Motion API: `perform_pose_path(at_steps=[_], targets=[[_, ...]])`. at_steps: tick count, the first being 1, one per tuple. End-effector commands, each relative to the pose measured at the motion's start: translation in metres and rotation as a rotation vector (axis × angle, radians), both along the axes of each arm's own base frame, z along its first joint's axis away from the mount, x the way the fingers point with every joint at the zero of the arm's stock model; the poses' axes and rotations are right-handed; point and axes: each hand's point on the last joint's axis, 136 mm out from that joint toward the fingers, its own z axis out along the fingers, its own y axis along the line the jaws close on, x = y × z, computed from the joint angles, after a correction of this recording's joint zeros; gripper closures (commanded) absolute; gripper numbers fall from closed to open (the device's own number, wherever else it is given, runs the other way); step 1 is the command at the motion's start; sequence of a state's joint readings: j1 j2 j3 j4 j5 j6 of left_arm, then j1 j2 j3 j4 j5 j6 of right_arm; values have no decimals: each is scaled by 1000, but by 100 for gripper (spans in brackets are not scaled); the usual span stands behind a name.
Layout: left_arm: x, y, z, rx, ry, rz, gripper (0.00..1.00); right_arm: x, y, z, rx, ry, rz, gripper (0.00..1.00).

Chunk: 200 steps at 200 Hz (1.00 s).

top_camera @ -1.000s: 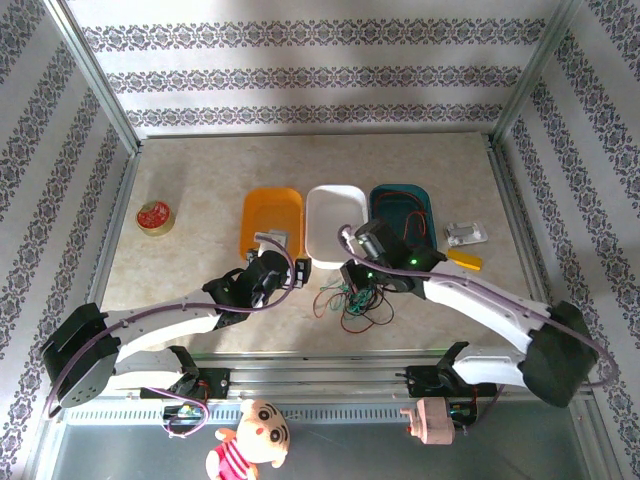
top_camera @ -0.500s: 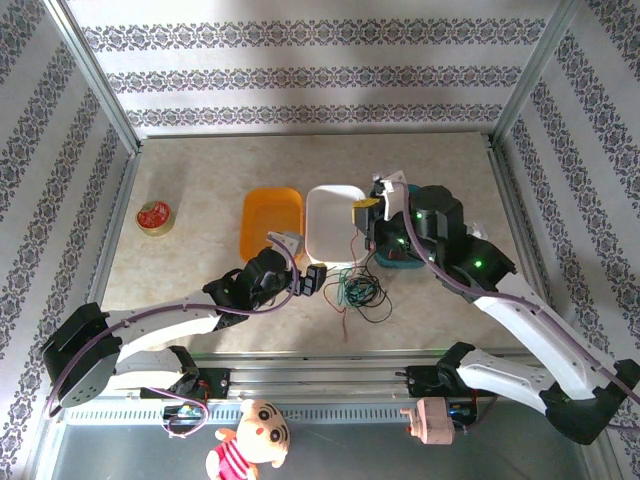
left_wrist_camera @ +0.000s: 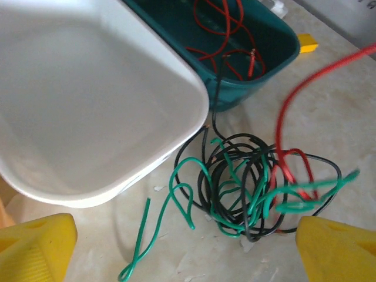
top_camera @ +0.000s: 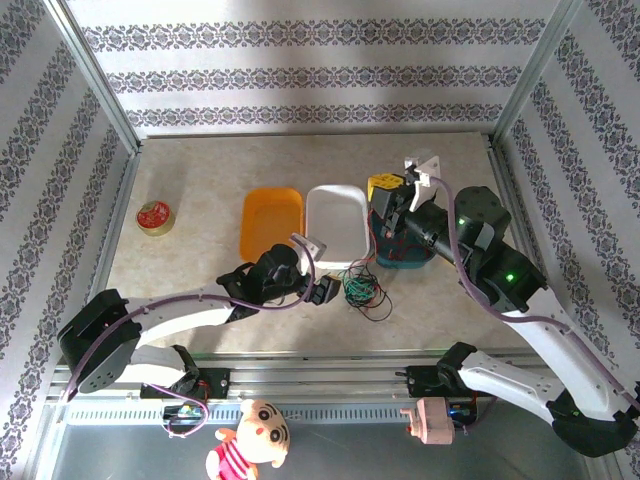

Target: Untangle the cables

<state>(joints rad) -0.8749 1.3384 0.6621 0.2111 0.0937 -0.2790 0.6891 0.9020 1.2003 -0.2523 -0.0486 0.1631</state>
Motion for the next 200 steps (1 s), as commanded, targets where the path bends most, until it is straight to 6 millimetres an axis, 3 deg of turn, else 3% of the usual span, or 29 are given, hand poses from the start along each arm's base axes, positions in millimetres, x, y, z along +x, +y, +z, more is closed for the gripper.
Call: perform_pose_path(at_steps=[1,42,93,172,187,200], targets=[[-3,-12,10,-13,-8,-82,4,-1,-4,21,-24,-78,-8,100],[-5,-22,9,-11,7,-128,5,4,-9,10,-73,-81,-74,100],[10,-10,-10,47,22,-10,6,9,-35,43,-53,-184,-202,100],[16,3,-25,65,36,83,5,71,-99,81,76,-175,-410,100],[15,3,-26,65,38,80,5,85,-111,76,63,-154,-454,100],[16,2,-26,67,38,80,5,98,-119,59,49,-109,-482,100]])
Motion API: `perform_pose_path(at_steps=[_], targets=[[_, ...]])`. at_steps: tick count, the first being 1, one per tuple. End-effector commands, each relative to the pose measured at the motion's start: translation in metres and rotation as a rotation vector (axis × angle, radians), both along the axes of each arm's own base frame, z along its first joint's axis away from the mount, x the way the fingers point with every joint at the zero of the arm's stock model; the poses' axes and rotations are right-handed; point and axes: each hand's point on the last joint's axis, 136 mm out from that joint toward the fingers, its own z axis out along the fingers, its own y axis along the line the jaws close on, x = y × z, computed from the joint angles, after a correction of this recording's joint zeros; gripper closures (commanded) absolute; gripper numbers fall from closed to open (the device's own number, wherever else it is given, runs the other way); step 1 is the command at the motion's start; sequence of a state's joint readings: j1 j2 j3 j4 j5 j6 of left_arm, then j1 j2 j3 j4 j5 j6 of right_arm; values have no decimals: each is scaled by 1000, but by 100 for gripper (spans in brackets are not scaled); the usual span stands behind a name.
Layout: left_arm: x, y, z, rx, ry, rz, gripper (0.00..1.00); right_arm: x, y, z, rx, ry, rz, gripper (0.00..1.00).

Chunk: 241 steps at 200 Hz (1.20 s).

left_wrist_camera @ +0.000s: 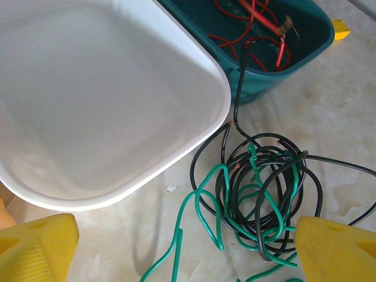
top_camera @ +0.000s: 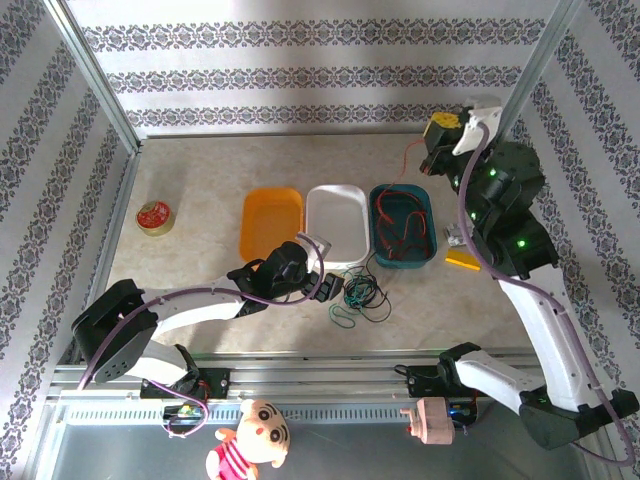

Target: Untangle the cables

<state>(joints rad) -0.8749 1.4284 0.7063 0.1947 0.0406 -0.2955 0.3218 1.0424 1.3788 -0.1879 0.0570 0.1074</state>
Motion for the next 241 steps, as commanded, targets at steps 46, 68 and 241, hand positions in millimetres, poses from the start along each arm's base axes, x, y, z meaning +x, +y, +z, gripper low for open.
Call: perform_pose_path(at_steps=[46,68,241], targets=[[2,3,-8,9,10,24,5,54,-25,-130,21,285,-111,100],[1,3,-7,11,6,22,5,62,-35,-204,7,457,-205,100],[-7,-3,-16,71,18,-26,5,19,-28,-423,-33,1117,-338,78]])
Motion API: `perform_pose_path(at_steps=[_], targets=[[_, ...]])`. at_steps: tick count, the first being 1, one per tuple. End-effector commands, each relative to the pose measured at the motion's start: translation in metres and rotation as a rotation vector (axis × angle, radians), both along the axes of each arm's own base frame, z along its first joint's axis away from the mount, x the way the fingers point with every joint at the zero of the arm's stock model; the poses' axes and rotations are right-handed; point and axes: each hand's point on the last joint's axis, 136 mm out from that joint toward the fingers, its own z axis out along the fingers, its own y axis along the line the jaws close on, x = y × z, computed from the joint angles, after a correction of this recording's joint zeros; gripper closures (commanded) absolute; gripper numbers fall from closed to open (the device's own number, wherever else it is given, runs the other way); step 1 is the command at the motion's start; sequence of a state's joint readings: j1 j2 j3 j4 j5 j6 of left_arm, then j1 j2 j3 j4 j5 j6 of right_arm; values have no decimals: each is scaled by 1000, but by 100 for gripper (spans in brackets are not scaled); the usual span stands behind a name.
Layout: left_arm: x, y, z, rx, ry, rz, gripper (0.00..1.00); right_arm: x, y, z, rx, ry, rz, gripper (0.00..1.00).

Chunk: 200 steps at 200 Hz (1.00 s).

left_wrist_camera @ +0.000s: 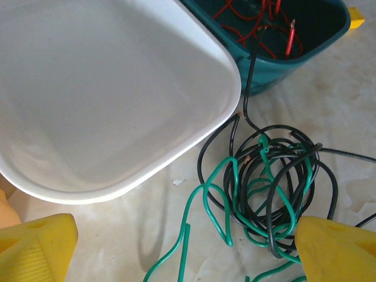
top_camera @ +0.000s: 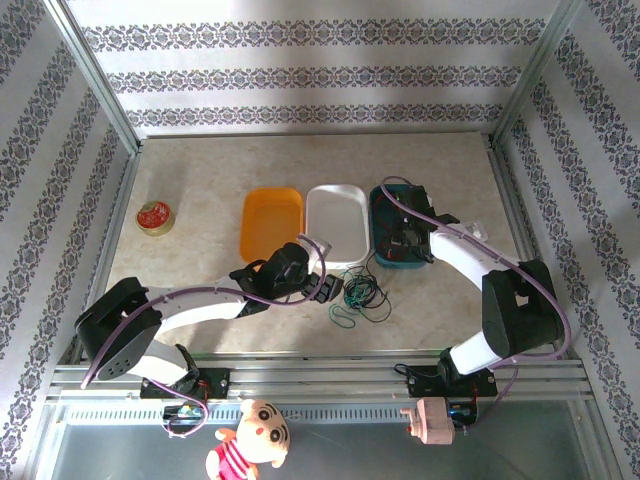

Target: Untangle the cables

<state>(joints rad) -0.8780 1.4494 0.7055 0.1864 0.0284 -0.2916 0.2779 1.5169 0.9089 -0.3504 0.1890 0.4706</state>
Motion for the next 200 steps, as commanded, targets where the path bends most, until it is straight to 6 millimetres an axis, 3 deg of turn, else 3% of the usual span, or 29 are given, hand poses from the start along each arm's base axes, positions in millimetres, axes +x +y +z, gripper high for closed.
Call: perform_pose_path(at_steps=[1,15,42,88,115,143,173,186,200], targets=[[-7,-4,-6,42,7,-31,5,-11,3,-5,21,30,-13,77],[-6,-4,-8,48,8,-27,5,-11,-1,7,15,-6,-29,63],[-6,-2,-14,61,14,-19,5,-13,-15,40,-12,-120,-84,52],[-5,0,-20,81,22,-11,5,-25,-28,88,-10,-293,-123,45],[-8,2,-28,107,42,-20,5,-32,-26,95,7,-338,-104,45],[-13,4,-38,140,75,-35,9,-37,-26,88,20,-323,-109,45],[-12,5,-47,158,83,-31,18,-41,-4,79,71,-291,-44,45],[-10,3,-51,165,83,-30,23,-45,19,77,106,-271,50,46],[-8,1,-56,172,88,-33,31,-58,57,74,165,-241,228,46]])
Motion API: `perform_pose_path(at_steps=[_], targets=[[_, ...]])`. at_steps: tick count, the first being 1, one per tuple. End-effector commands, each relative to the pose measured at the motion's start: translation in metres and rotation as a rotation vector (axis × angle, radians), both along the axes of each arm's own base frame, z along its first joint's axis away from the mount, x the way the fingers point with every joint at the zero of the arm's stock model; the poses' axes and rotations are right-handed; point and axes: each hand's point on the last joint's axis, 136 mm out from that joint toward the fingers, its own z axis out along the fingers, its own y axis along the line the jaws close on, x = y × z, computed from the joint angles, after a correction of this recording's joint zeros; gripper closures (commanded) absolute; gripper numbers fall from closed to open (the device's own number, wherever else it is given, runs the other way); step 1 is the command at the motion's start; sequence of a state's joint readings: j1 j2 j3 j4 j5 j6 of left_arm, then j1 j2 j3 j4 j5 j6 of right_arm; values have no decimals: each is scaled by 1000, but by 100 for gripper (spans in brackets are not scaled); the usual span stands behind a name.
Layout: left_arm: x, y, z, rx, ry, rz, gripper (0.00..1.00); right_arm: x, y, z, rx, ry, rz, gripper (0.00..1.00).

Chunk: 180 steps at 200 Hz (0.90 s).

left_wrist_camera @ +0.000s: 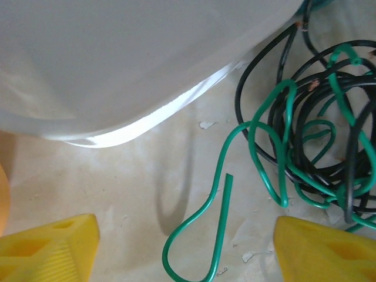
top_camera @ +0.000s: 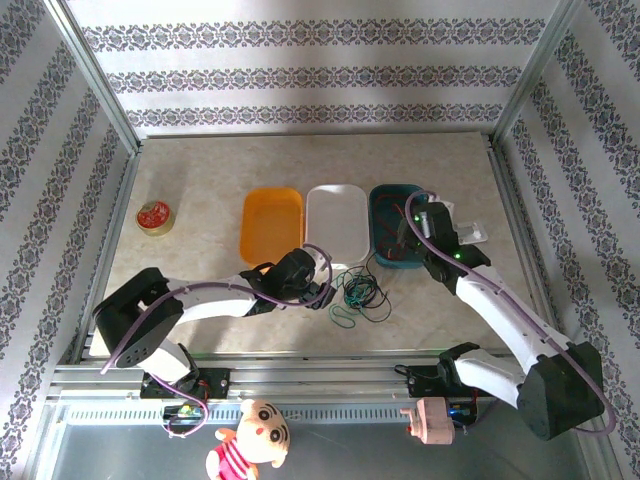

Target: Untangle the cables

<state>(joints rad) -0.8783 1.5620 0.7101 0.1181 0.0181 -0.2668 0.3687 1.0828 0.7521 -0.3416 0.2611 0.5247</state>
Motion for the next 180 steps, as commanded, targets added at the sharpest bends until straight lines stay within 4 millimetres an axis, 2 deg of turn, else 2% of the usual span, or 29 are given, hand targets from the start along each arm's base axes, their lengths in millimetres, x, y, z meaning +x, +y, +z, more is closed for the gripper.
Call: perform_pose_path(at_steps=[1,19,34,54,74,97,111,146,180], targets=[[-1,-11,-3,19,-3,-26,32,-17,54,-9,61,41,250,45],[0,-14,-8,26,3,-38,46,-47,98,-15,71,76,507,45],[1,-17,-13,31,8,-44,64,-73,121,-26,63,122,652,45],[3,-18,-15,33,5,-46,84,-97,136,-49,91,218,728,44],[5,-17,-11,24,-8,-32,100,-103,133,-83,74,347,691,45],[6,-13,3,-10,-37,-4,100,-100,123,-113,15,457,609,46],[5,-11,18,-46,-61,8,100,-100,122,-127,2,507,590,47],[-2,-4,72,-160,-138,6,100,-106,112,-151,-43,612,538,51],[0,24,120,-223,-236,94,100,-116,102,-164,-36,663,506,52]])
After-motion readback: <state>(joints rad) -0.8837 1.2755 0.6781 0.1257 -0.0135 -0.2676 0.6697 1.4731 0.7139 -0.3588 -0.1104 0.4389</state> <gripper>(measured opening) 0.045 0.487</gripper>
